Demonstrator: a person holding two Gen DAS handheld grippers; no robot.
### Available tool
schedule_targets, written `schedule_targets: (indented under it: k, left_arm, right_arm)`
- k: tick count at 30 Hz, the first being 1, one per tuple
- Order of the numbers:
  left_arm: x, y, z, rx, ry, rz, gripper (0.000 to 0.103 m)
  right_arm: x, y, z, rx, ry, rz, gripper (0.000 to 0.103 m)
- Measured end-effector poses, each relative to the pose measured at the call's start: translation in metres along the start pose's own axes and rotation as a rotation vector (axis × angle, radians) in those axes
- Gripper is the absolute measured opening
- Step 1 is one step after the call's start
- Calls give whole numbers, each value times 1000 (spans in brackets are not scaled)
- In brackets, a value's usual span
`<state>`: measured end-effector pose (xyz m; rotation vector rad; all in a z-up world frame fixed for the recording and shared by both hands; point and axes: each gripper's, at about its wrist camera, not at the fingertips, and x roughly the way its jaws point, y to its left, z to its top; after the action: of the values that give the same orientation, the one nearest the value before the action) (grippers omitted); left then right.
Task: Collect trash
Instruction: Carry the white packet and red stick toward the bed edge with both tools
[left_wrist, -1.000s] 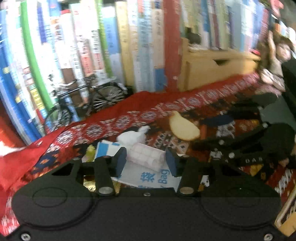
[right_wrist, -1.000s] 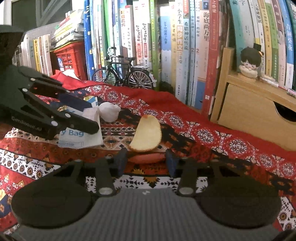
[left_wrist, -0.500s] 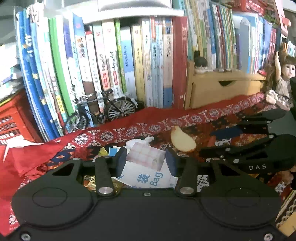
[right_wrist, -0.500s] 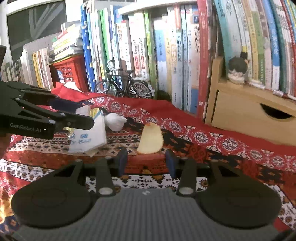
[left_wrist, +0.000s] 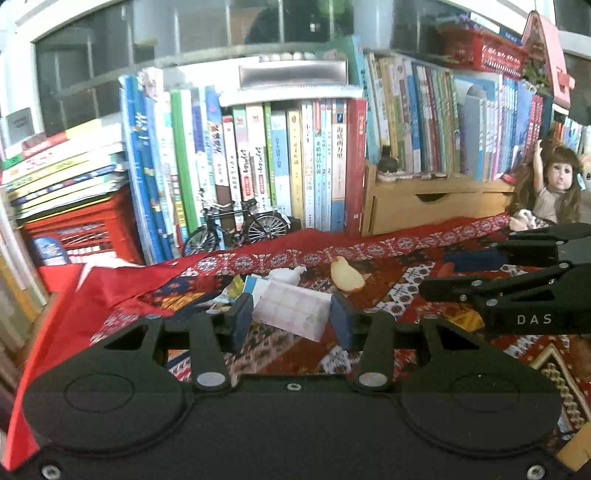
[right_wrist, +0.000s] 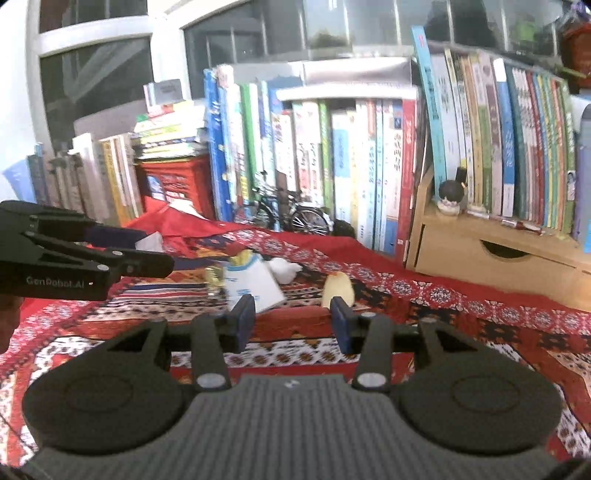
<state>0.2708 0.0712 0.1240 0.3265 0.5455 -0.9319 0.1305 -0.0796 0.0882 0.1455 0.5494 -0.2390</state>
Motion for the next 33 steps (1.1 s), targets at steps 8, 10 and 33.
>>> schedule_targets:
  k: [8,10,33]
  left_arm:
    - [-76,-2,-21,-28,-45,41,43]
    - [-94,-1,-26,-30,-51,41,43]
    - [-255,-14,-57,68,-202,45,43]
  right_arm:
    - [-63,38,-8,-16,-46,8,49]
    - [-78,47,-10,-24,-64,8,49]
    - [-225,142,-24,-58,-277,11,49]
